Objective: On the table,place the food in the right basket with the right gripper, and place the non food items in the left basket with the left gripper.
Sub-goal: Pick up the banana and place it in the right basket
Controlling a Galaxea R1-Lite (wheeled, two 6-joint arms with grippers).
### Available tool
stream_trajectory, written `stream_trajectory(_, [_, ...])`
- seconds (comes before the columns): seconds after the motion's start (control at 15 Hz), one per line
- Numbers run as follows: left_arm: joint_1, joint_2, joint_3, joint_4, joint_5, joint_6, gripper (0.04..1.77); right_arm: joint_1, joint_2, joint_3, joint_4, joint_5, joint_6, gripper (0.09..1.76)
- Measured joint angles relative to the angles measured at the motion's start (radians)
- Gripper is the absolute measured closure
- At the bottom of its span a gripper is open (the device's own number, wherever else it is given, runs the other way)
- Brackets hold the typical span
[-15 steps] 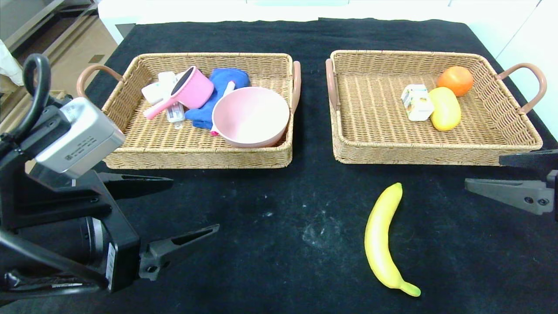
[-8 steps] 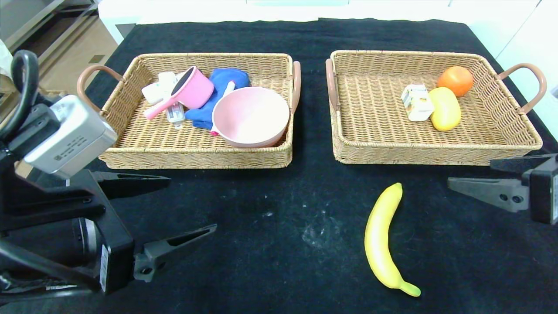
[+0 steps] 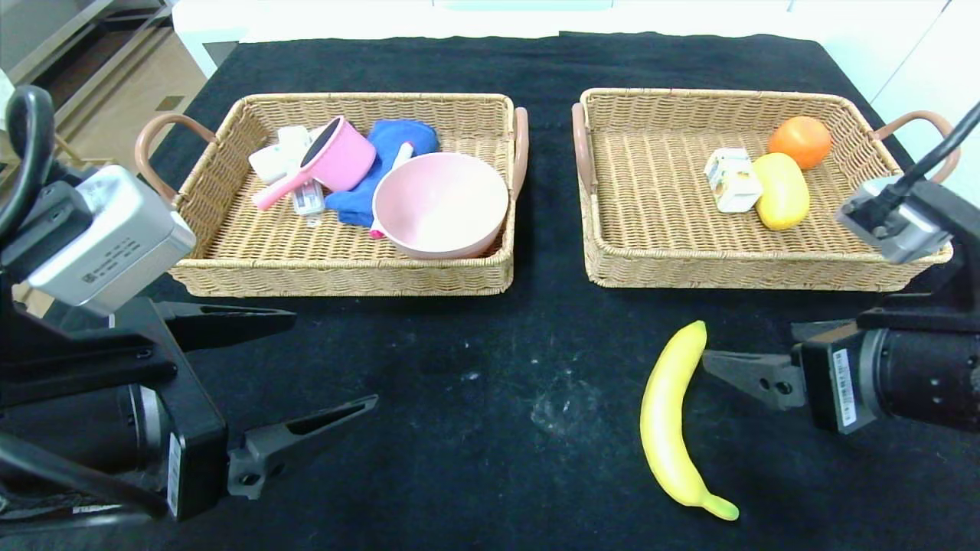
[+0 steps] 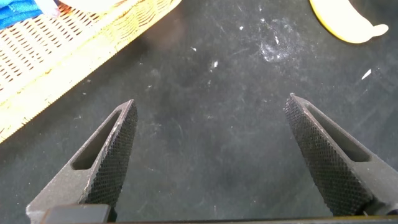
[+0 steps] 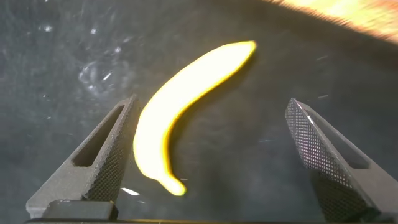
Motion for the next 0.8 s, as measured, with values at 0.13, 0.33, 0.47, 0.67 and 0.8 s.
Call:
stream_trajectory(0.13, [0.0, 0.0, 0.001, 0.0, 0.0, 0.0, 0.09, 0.043, 0.041, 0.0, 0.001, -0.033, 0.045, 0.14])
stream_trajectory(0.33, [0.0, 0.001, 0.008, -0.001, 0.001, 0.001, 0.09, 0.096, 0.104, -0.021, 0.036, -0.091, 0.146, 0.14])
stream_trajectory(0.47, [0.0, 0.003, 0.01, -0.001, 0.001, 0.001, 0.09, 0.119, 0.146, -0.049, 0.084, -0.099, 0.206, 0.14])
stream_trajectory(0.67, [0.0, 0.004, 0.011, -0.001, 0.0, 0.001, 0.09, 0.134, 0.206, -0.081, 0.124, -0.122, 0.265, 0.14])
stream_trajectory(0.8, [0.0, 0.004, 0.012, -0.001, 0.0, 0.001, 0.09, 0.143, 0.239, -0.088, 0.126, -0.126, 0.274, 0.14])
